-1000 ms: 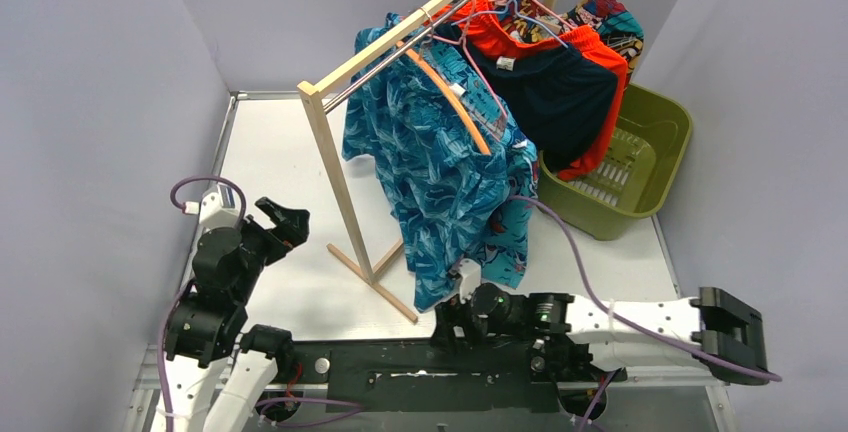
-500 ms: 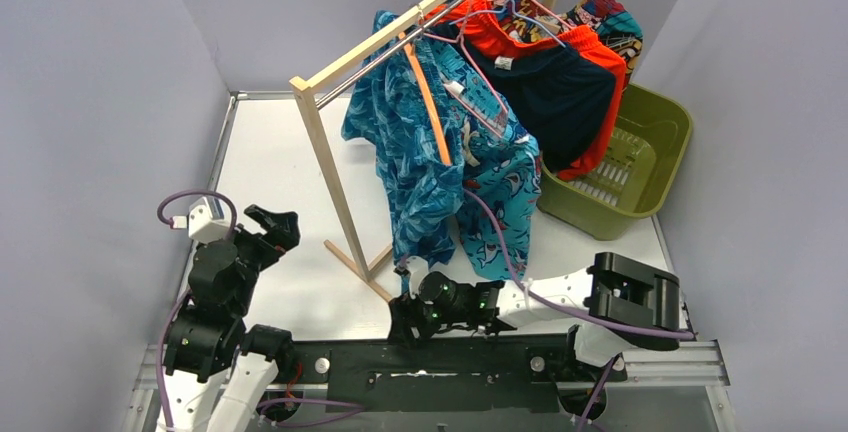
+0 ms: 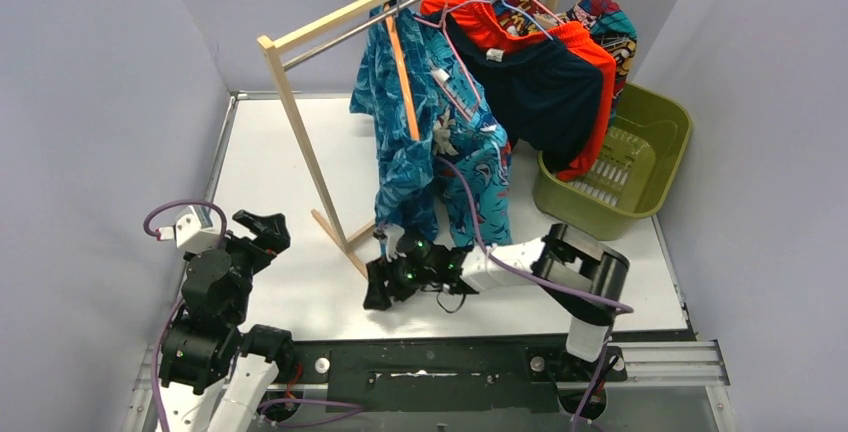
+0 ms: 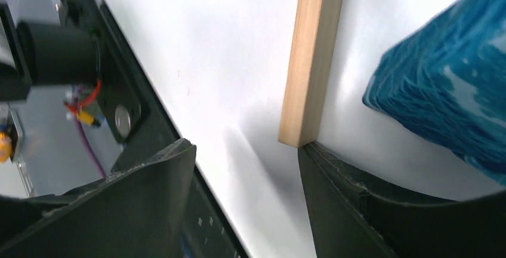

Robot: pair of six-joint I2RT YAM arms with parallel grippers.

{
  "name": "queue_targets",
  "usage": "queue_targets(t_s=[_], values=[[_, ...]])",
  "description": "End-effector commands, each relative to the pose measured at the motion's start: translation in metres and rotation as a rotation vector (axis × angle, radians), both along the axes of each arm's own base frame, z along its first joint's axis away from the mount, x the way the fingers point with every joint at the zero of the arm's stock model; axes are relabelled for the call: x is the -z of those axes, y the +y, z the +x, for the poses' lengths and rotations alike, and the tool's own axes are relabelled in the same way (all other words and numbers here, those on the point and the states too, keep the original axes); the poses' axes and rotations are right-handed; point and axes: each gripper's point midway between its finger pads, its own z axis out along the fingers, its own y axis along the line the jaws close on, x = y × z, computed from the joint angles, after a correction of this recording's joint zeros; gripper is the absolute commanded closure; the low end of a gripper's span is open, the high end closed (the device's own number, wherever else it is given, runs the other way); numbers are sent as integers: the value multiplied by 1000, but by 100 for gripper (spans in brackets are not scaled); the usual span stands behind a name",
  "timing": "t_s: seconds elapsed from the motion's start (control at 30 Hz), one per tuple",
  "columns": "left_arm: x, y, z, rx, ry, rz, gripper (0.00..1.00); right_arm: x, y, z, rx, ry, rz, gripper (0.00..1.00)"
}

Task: Remove the shorts from the hanger
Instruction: Adjust the clothes rod at the center of the board.

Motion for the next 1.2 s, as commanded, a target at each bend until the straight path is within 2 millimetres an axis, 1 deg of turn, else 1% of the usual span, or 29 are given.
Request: queue_targets(t_s=[0.0,0.07,0.1,0.13,0.23,0.27,0.3,0.37,0.4,0.43,0.5,0.53,0.63,0.67,0.7,0.73,0.8,0.87,0.97,1.0,1.03,1.1,1.17], values=[[-28,8,-6,-33,-77,1,8,19,12,48,-11,-83,-63,33],[-31,10,-8,-42,-83,1,8,19,33,60,-47,-105,-65,33],[-33,11,-9,-45,-86,2,8,14,49,68,-58,-120,-51,33],[-35,12,-10,-50,-92,1,8,14,61,75,-69,-126,-46,32],[-38,14,-14,-58,-100,0,8,14,89,93,-94,-138,-51,31],[-40,15,-15,-59,-105,1,8,16,93,96,-100,-147,-65,31],[-42,15,-15,-60,-108,1,8,13,96,101,-96,-165,-66,30],[-45,15,-16,-54,-114,6,8,2,93,104,-83,-201,-55,29],[-47,14,-16,-45,-116,11,8,-2,87,103,-73,-223,-63,28],[-48,10,-14,-25,-116,16,8,-19,82,101,-65,-262,-52,27],[-47,2,-10,20,-106,23,8,-31,64,87,-69,-323,-60,23],[-43,-2,-6,41,-92,23,8,-37,56,79,-70,-345,-58,21],[-28,-20,8,111,-42,1,8,-49,33,54,-64,-382,-51,19],[-22,-26,12,137,-24,-11,8,-52,26,48,-49,-395,-56,18],[-15,-34,18,171,0,-23,8,-51,16,42,-34,-407,-75,18],[-7,-41,22,198,26,-37,8,-54,8,39,-12,-423,-85,17],[12,-55,30,247,98,-64,8,-63,-8,39,60,-456,-112,16],[31,-67,38,292,163,-87,7,-73,-30,44,155,-485,-134,15],[56,-80,49,328,237,-126,7,-90,-68,57,331,-527,-154,12],[67,-84,52,338,262,-139,7,-96,-85,64,402,-554,-174,11],[77,-87,55,341,285,-149,8,-102,-97,67,447,-570,-174,10],[96,-87,61,308,336,-137,7,-114,-121,74,523,-595,-172,8],[114,-79,65,229,400,-71,8,-125,-139,79,570,-611,-167,7]])
